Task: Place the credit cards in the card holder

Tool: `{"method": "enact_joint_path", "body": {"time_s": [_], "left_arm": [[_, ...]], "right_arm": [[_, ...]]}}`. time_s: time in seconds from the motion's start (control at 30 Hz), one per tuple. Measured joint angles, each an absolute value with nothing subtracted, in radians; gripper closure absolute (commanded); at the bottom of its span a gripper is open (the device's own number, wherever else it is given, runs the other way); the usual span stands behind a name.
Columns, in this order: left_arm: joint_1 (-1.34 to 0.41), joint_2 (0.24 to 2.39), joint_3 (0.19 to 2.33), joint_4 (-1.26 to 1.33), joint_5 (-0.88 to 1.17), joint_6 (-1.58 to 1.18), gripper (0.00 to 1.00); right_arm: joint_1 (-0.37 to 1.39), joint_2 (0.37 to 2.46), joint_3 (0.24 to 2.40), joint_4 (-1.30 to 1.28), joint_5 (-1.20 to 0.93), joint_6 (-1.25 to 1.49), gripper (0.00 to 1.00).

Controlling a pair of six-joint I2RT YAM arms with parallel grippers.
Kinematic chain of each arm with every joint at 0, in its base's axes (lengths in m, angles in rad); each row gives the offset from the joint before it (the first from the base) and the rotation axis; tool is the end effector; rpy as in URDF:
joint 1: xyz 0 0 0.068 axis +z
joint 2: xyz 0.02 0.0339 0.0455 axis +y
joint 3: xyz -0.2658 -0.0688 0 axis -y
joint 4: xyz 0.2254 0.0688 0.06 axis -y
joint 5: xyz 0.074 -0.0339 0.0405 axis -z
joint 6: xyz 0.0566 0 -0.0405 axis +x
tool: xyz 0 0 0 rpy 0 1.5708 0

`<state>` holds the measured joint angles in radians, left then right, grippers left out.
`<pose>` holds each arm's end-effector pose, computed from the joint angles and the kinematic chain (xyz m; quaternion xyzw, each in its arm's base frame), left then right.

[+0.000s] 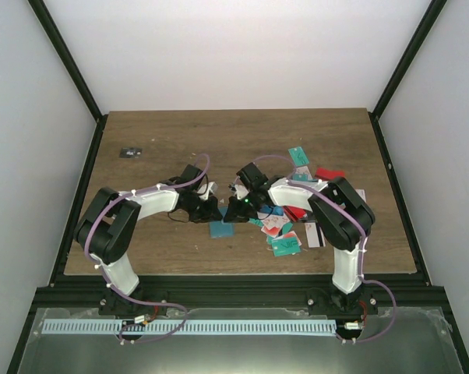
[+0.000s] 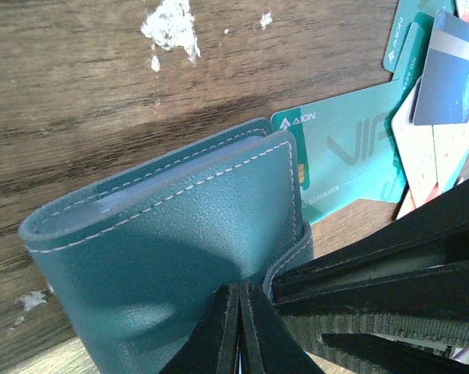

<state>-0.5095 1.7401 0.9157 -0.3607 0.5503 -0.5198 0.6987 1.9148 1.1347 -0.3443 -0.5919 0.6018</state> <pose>0.2543 -0.1760 0.1375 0.0472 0.9448 -0.3229 0.0293 0.2586 0.2585 0.1387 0.1097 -0.9286 -0.3546 0.0037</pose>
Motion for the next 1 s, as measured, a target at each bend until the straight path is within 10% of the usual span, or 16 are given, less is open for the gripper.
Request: {"method": "enact_joint_path", "body": {"time_s": [1.0], "left_arm": [[-0.501, 1.668, 0.958, -0.504, 0.387, -0.495, 0.94]], "right_arm": [[0.71, 2.009, 1.289, -0.47, -0.585, 0.607, 0.91]]}}
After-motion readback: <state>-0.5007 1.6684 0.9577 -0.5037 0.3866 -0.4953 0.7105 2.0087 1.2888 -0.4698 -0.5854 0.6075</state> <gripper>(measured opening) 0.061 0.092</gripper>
